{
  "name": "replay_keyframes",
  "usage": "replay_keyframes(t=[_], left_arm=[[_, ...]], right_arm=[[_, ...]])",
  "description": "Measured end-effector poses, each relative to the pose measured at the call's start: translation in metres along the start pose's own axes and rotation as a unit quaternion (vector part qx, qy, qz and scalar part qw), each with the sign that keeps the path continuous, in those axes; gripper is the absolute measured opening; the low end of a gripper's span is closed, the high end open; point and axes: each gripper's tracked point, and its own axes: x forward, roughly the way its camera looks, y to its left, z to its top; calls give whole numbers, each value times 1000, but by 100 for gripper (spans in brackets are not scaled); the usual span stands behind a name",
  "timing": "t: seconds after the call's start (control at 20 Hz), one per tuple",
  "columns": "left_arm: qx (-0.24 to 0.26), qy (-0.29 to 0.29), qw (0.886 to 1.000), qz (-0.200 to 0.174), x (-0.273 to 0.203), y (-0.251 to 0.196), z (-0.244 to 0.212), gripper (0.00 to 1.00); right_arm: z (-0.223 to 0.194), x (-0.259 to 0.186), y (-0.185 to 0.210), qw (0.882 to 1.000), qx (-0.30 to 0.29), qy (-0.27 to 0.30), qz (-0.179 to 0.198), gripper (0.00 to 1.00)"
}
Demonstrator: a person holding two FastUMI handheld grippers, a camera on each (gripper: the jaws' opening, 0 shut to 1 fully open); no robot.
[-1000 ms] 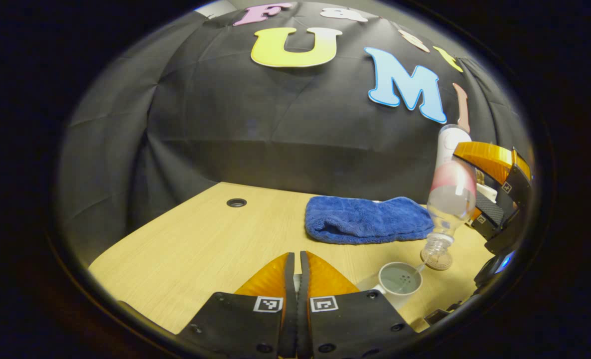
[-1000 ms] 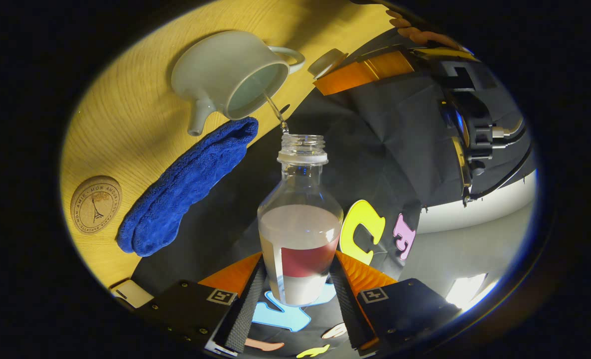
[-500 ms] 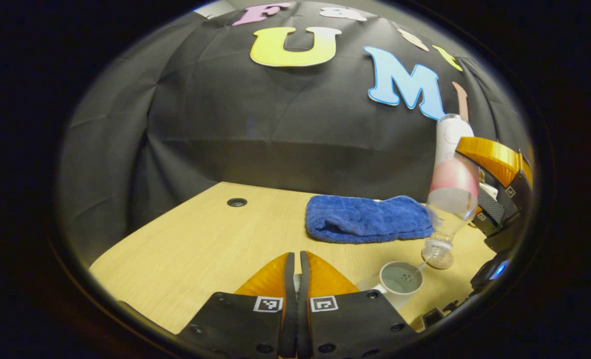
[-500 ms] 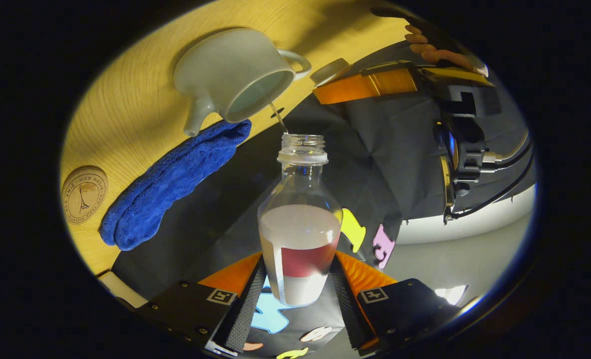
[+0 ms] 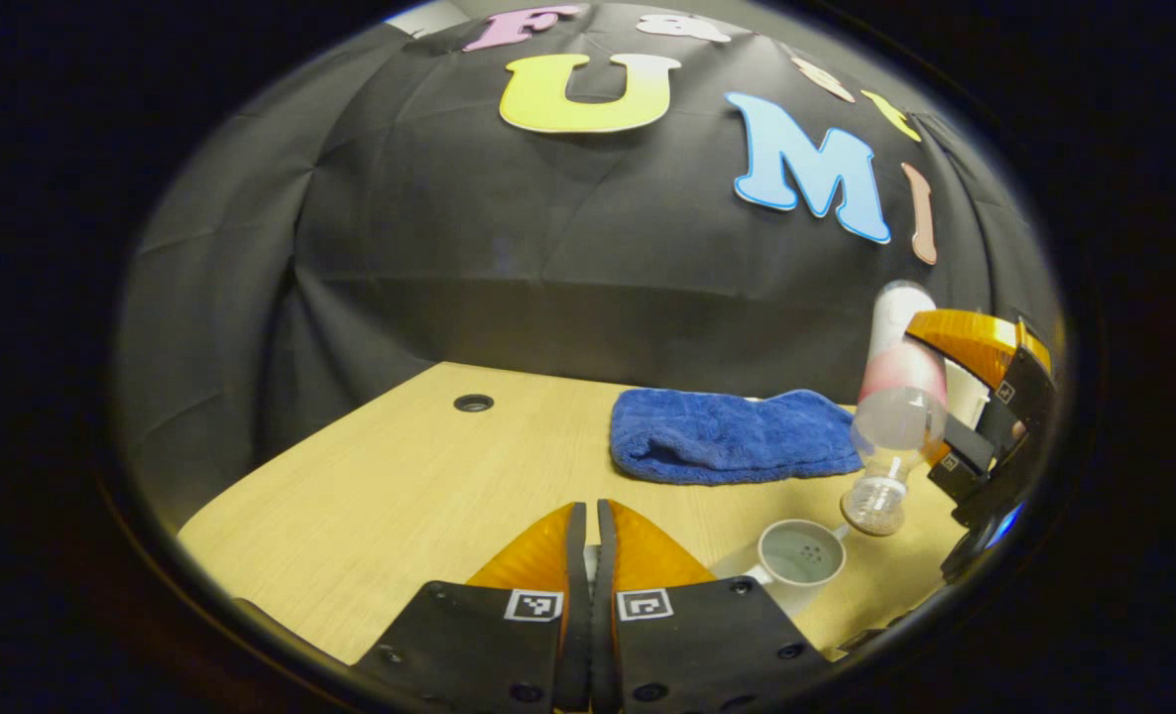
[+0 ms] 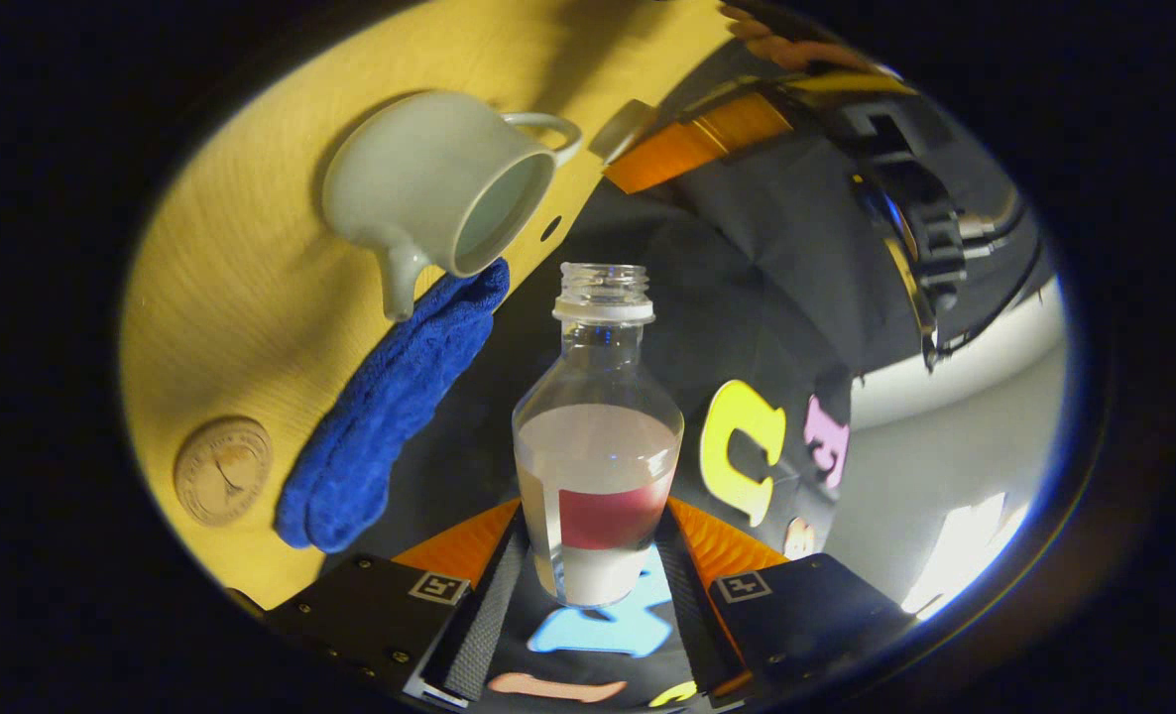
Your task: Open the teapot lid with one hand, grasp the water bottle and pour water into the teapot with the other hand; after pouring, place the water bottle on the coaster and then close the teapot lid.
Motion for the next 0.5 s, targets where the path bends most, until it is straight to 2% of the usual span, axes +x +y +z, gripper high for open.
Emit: replay_keyframes(t=[0.1,0.25,0.5], left_arm=[[-1,-2,1000,0,0,0,0,7],[-1,0,1000,-1,1,0,-1,6],[0,1,1000,-3,2,-4,-2,5]], right_arm=[[-3,-3,13,996,82,14,31,76],[-4,-10,26,979,192,33,62,76],[-14,-22,28,925,362,61,94,76]])
